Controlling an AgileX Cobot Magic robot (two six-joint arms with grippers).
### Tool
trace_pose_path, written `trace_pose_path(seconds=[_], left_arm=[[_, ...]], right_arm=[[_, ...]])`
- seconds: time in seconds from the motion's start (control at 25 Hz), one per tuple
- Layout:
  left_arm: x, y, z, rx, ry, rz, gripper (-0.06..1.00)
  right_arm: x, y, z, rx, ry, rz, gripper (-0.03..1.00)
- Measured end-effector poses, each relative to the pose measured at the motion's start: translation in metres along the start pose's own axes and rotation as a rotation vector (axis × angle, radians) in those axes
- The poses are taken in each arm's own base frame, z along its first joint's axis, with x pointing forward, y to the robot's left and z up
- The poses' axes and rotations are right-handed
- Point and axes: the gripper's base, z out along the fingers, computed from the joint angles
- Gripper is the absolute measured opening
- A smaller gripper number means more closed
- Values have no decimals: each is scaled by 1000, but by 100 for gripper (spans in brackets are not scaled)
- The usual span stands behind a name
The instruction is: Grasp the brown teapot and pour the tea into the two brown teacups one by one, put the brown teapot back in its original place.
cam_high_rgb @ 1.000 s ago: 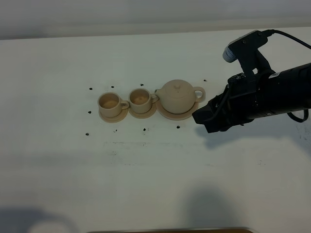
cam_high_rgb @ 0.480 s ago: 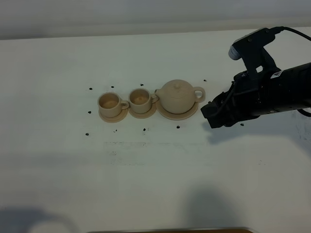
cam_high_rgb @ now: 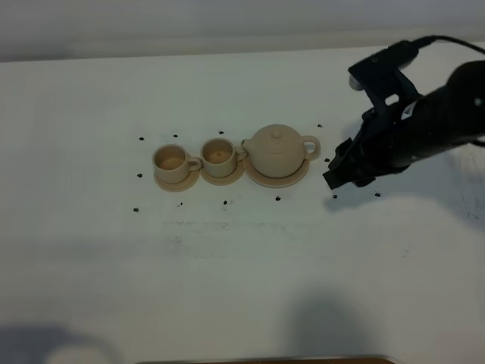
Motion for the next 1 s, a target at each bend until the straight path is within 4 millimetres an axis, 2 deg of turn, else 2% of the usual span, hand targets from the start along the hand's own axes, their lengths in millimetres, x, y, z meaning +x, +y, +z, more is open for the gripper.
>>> trace_pose_path(seconds=[0.2, 0.44, 0.76, 1.0], left_arm=[[0, 0, 0, 0, 0, 0, 48], [0, 0, 0, 0, 1, 0, 48], [0, 0, 0, 0, 1, 0, 48], [0, 0, 0, 0, 1, 1, 48]], right_arm=[[-24, -2, 4, 87, 46, -88, 46], [-41, -4, 24, 110, 77, -130, 46], [-54, 6, 34, -116, -16, -78, 46], [-55, -5, 31, -161, -68, -103, 46]])
